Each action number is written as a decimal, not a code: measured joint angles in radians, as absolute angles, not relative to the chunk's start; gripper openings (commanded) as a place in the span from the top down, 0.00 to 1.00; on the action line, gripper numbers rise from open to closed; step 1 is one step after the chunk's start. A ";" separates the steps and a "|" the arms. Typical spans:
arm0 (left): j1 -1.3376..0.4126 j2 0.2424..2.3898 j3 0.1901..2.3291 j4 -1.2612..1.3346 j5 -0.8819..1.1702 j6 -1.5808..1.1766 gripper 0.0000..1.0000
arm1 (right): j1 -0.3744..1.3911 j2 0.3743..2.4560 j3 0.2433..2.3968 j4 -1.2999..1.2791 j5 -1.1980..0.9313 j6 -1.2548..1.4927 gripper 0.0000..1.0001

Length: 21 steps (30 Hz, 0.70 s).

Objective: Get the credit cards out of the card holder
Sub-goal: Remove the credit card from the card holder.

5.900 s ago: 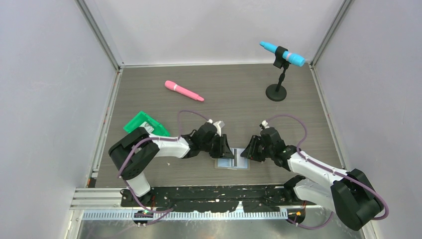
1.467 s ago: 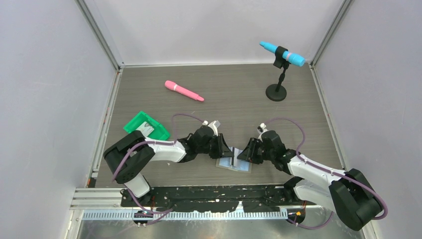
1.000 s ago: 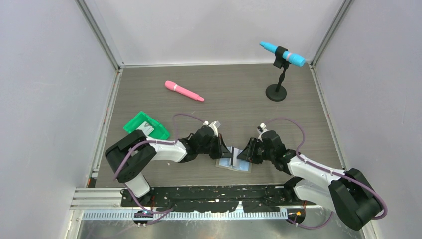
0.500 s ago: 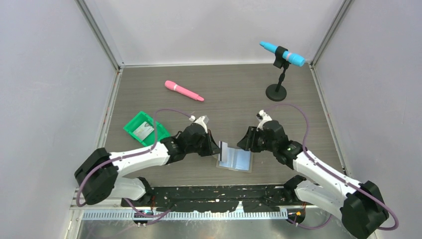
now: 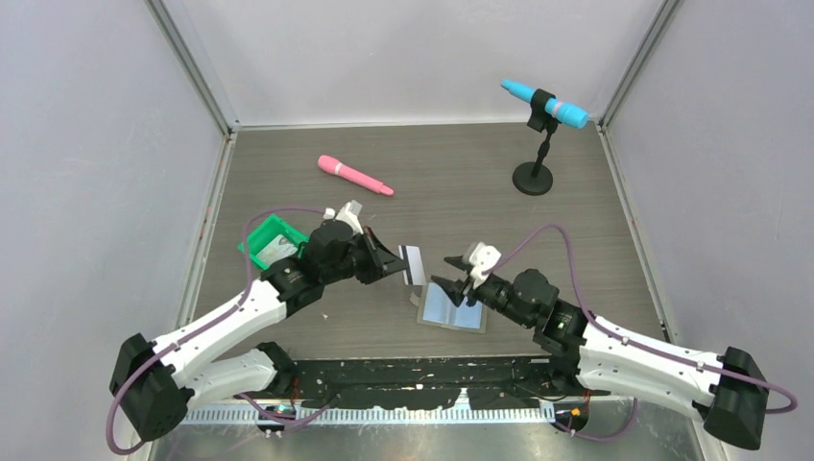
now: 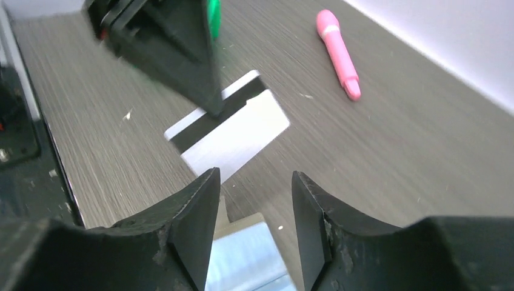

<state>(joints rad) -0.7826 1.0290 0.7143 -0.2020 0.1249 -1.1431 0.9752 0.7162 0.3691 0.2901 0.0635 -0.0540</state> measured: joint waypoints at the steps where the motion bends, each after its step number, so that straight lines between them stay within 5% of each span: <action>1: -0.767 1.013 0.715 -0.207 0.136 -1.156 1.00 | 1.005 0.721 0.356 0.316 0.066 -0.119 0.43; 13: -0.763 0.945 0.712 -0.206 0.226 -1.306 1.00 | 1.243 0.858 0.276 0.560 0.182 -0.645 0.44; 16: -0.763 0.931 0.705 -0.206 0.228 -1.321 1.00 | 1.274 0.872 0.276 0.598 0.237 -0.707 0.63; 17: -0.763 0.926 0.702 -0.206 0.228 -1.328 1.00 | 1.281 0.874 0.276 0.606 0.249 -0.722 0.78; 19: -0.763 0.920 0.697 -0.205 0.225 -1.332 1.00 | 1.296 0.879 0.276 0.625 0.274 -0.744 0.92; 21: -0.762 0.916 0.696 -0.205 0.228 -1.334 0.92 | 1.309 0.881 0.276 0.639 0.298 -0.769 0.94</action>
